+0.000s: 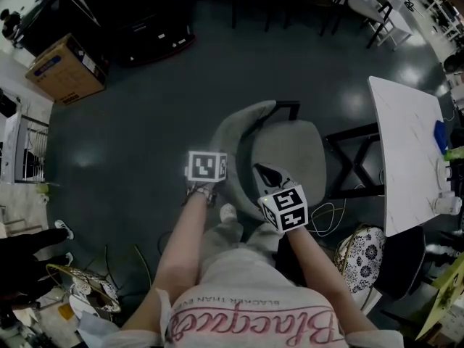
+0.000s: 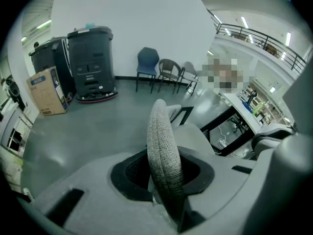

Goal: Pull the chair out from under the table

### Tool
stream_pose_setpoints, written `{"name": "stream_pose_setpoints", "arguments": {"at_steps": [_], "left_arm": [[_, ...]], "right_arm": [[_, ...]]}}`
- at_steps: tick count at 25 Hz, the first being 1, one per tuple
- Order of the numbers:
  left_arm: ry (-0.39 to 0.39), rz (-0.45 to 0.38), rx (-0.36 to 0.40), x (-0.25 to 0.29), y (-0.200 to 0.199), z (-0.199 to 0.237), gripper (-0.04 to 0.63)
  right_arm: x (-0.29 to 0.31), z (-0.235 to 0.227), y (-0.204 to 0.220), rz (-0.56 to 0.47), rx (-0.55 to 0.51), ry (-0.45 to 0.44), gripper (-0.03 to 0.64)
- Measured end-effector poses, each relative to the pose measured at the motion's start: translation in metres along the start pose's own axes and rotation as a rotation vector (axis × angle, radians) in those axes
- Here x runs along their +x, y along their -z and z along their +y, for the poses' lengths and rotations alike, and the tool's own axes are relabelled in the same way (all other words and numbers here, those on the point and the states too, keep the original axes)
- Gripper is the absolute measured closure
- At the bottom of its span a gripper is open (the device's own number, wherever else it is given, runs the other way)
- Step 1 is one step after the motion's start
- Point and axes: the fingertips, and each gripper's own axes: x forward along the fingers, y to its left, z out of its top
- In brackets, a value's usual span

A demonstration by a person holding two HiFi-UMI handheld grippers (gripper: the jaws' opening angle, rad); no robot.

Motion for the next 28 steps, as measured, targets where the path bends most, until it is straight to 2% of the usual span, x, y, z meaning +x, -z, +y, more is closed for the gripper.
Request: {"name": "stream_pose_setpoints", "arguments": {"at_steps": [4,7,12,18,22,28], "left_arm": [[0.009,0.007,0.029,-0.001,0.001,-0.001,0.497],[-0.022,0.003,0.066,-0.008,0.001,-0.004,0.483],[-0.059,-0.061,0.107,-0.033,-0.002,-0.010,0.472],[-0.116,-0.254,0.162,-0.089,-0.027,-0.023,0.472],[-0.077,-0.442,0.187,-0.133,-0.045,-0.042,0.479],[-0.074,-0.677,0.362,-0.195,-0.062,-0.065,0.563]], "right_arm": [[-0.008,0.003,-0.003,-0.001,-0.016,0.002,0.612],[-0.017,0.001,-0.008,-0.004,-0.036,0.006,0.612],[-0.037,-0.002,-0.016,-0.011,-0.100,-0.019,0.612],[-0.046,-0.002,-0.043,-0.055,-0.186,-0.063,0.612],[-0.056,0.004,-0.075,-0.127,-0.246,-0.073,0.612],[-0.077,0.033,-0.122,-0.242,-0.292,-0.095,0.612]]}}
